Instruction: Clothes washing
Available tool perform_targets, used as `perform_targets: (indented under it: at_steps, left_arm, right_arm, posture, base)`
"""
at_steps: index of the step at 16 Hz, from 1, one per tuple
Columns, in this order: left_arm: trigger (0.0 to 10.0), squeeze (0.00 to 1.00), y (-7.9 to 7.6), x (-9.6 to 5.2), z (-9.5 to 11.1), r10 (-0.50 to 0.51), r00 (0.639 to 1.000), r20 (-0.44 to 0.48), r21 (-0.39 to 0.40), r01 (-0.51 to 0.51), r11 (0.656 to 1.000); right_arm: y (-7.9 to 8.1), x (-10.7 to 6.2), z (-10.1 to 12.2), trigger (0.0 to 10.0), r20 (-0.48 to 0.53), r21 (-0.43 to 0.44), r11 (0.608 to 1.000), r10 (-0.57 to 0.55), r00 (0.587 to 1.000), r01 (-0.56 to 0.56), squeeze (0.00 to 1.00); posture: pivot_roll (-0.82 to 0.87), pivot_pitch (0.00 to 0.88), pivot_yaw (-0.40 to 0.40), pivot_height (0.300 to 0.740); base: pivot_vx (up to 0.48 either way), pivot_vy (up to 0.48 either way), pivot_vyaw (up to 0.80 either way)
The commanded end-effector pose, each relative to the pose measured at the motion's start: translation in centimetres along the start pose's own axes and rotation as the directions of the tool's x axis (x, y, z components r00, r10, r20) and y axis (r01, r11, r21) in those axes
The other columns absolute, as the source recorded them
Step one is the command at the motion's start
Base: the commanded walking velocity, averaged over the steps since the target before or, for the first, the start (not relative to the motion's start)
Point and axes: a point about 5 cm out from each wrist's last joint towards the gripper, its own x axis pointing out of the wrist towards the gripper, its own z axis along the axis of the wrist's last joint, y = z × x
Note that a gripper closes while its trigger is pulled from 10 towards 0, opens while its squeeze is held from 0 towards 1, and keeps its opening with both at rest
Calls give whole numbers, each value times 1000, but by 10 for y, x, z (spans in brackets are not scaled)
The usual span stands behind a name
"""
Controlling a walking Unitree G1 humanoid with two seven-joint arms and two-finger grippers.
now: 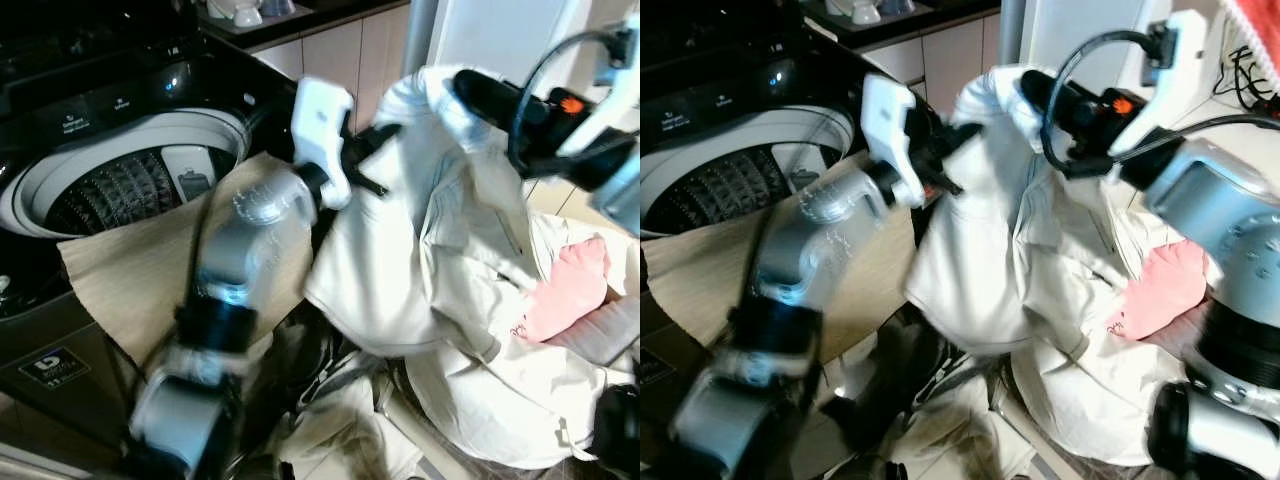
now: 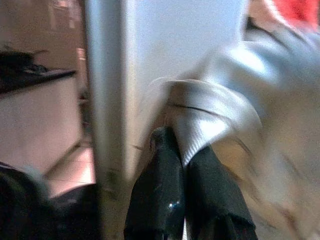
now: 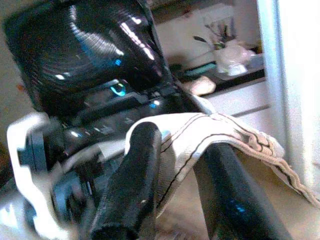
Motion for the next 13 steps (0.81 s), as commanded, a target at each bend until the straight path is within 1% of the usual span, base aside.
perform_targets:
  at_steps: [1,2,3,4,5,6,7,8,9,10,11,12,13]
  left_arm:
    - [0,0,28,1,40,83,990,111,93,-93,991]
    - [0,0,51,0,70,159,970,185,158,-190,969]
    - [0,0,69,-4,100,235,932,276,205,-296,933]
    - [0,0,90,-23,159,333,801,498,305,-521,797]
    - [0,0,94,-32,182,346,740,577,324,-596,734]
    - [0,0,96,-56,236,304,611,731,414,-751,515]
    - [0,0,95,-60,243,288,597,749,428,-767,478]
    - [0,0,100,-57,240,303,635,711,492,-756,431]
    - [0,0,112,-50,224,346,698,627,569,-714,408]
    - [0,0,130,-37,183,457,799,392,674,-587,449]
    - [0,0,138,-33,157,507,831,231,721,-496,484]
    - [10000,0,148,-33,112,541,841,0,716,-378,587]
    - [10000,0,149,-34,86,524,845,-111,697,-309,646]
  right_arm:
    - [6,-4,2,10000,-10,-52,998,24,1000,-24,0]
    - [9,-8,4,10000,4,-76,996,45,999,-45,0]
    - [12,-9,5,10000,13,-102,992,71,997,-69,0]
    - [18,-10,3,10000,7,-129,987,97,995,-96,0]
    - [20,-10,2,10000,5,-134,986,105,994,-104,0]
    - [26,-8,-1,10000,13,-137,982,131,991,-128,0]
    - [27,-7,-2,10000,16,-137,982,136,991,-132,0]
    - [29,-5,-4,10000,24,-140,981,139,990,-134,0]
    - [30,-1,-6,10000,44,-126,983,141,989,-134,0]
    - [35,3,-13,10000,26,-129,980,158,987,-154,0]
    - [38,4,-16,10000,9,-134,977,168,986,-165,0]
    - [44,7,-27,10000,-43,-139,971,192,980,-196,0]
    - [51,8,-43,10000,-134,-156,960,213,968,-233,0]
  posture:
    - [-66,0,57,740]
    - [-67,0,62,740]
    - [-67,0,66,740]
    - [-68,0,69,740]
    - [-63,0,71,740]
    - [-63,0,71,740]
    - [-53,0,72,740]
    - [-53,0,72,740]
    - [-53,0,72,740]
    - [-48,0,63,740]
    - [-45,0,60,740]
    - [-45,0,60,740]
    - [-41,0,41,740]
  base:
    - [0,0,0]
    - [0,0,0]
    - [0,0,0]
    - [0,0,0]
    - [0,0,0]
    - [0,0,0]
    - [0,0,0]
    - [0,0,0]
    - [0,0,0]
    - [0,0,0]
    - [0,0,0]
    - [0,0,0]
    - [0,0,0]
